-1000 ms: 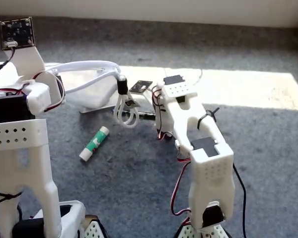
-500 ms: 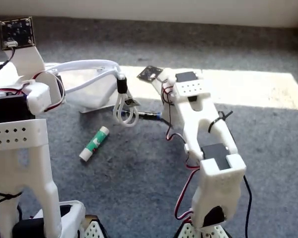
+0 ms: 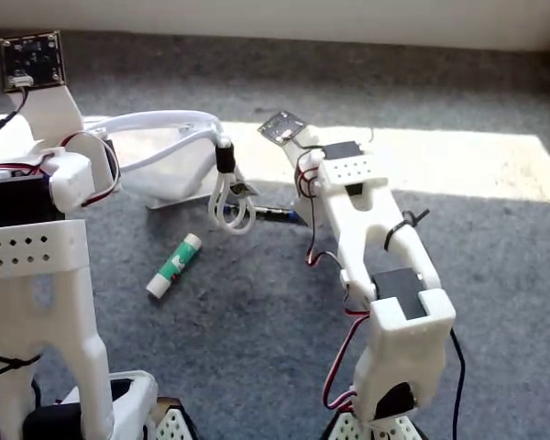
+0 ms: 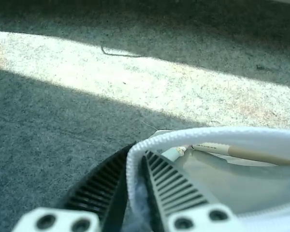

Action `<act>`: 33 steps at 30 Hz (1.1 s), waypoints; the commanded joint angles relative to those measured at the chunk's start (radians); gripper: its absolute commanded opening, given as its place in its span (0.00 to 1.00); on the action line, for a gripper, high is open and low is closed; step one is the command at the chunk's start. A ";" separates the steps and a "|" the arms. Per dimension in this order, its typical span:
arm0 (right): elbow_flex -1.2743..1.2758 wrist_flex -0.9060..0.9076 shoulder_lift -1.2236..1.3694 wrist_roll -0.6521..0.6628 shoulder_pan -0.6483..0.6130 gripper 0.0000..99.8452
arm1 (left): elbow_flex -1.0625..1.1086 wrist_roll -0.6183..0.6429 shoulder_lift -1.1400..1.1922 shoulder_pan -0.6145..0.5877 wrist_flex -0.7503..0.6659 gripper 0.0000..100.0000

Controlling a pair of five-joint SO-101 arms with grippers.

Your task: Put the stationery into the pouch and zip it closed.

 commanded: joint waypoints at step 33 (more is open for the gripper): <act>0.170 -0.245 -0.065 0.066 -0.091 0.20 | 0.007 -0.011 0.002 -0.015 -0.018 0.01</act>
